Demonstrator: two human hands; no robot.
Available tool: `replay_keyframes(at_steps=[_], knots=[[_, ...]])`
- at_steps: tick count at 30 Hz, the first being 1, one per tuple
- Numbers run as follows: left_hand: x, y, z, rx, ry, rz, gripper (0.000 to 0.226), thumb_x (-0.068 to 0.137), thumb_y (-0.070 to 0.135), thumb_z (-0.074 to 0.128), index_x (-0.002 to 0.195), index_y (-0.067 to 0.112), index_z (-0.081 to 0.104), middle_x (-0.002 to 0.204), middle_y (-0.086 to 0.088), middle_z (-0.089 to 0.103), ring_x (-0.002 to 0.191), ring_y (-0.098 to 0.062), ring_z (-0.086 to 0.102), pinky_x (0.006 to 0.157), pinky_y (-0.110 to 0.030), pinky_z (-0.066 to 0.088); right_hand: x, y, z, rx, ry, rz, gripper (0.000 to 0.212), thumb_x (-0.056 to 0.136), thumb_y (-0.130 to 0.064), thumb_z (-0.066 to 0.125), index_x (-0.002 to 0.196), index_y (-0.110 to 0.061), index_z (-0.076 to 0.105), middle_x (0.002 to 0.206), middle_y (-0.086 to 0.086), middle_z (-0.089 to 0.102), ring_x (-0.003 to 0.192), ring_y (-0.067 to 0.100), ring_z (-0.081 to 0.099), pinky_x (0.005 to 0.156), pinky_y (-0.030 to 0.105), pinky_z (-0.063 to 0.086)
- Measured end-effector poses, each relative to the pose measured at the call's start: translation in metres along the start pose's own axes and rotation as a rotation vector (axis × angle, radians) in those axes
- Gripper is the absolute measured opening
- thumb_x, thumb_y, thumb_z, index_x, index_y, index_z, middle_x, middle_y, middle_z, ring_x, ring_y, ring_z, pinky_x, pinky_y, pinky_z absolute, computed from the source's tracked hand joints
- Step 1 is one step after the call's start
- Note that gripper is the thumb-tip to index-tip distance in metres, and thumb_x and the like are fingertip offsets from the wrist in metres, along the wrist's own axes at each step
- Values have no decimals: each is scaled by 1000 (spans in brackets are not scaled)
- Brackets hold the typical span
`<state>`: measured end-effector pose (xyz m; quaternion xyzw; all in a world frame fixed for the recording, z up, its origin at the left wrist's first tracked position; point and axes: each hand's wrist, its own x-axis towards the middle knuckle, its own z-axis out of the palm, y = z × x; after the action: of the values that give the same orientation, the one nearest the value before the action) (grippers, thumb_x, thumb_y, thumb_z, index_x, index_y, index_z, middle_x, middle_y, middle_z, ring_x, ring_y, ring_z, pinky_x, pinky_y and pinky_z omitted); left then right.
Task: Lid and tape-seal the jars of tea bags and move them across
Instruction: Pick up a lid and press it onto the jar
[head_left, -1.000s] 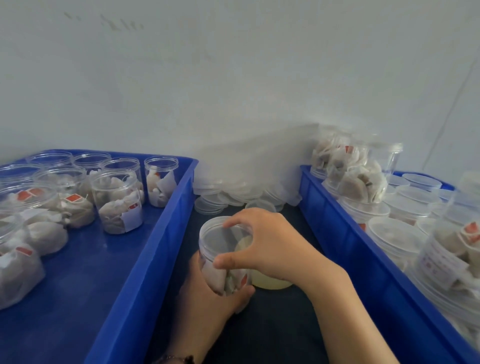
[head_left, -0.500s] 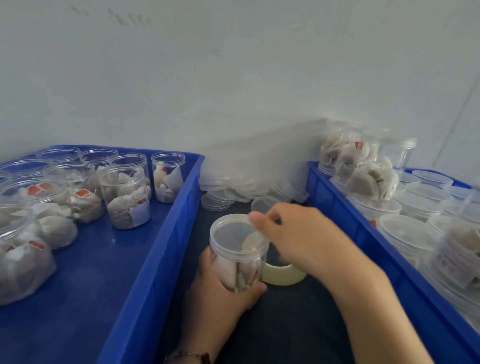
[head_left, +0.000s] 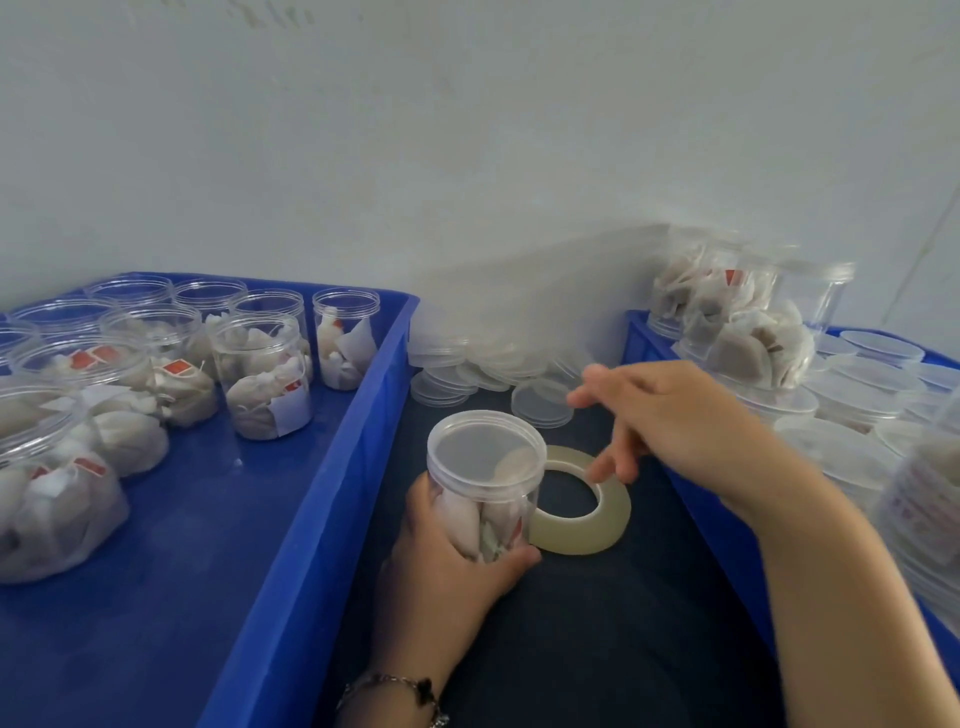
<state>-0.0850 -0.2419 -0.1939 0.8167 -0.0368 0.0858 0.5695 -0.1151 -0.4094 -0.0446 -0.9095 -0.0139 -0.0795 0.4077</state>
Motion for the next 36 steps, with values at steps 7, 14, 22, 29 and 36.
replay_keyframes(at_steps=[7,14,22,29,36], knots=[[4,-6,3,1,33,6,110,24,75,71,120,55,20,93,39,40,83,14,45,63,-14,35,16,1,33,-42,87,-81,44,86,-59,44,123,-37,53,112,-21,59,105,-1,55,84,18,43],[13,-4,17,161,80,-45,120,21,80,56,130,39,28,117,19,47,100,0,45,79,-17,33,19,7,65,-45,-184,-223,89,65,-56,77,140,-54,28,148,-21,30,136,2,27,109,32,30],[4,-7,5,42,30,81,85,48,40,82,122,34,40,84,30,48,66,18,49,55,-5,30,13,-8,98,-367,185,-101,76,67,-73,55,134,-41,40,125,-10,44,116,17,33,94,34,34],[8,5,7,-108,-206,-20,71,50,20,90,94,43,39,87,25,53,75,32,44,57,7,33,10,-4,62,-562,-148,-222,89,63,-85,46,142,-57,15,156,-17,-17,136,12,-35,111,52,-16],[7,11,8,44,-251,51,81,48,48,78,121,33,46,107,17,57,91,7,54,62,-6,37,12,-10,74,-461,60,-259,39,82,-59,51,120,-51,55,127,-28,52,120,0,42,80,31,33]])
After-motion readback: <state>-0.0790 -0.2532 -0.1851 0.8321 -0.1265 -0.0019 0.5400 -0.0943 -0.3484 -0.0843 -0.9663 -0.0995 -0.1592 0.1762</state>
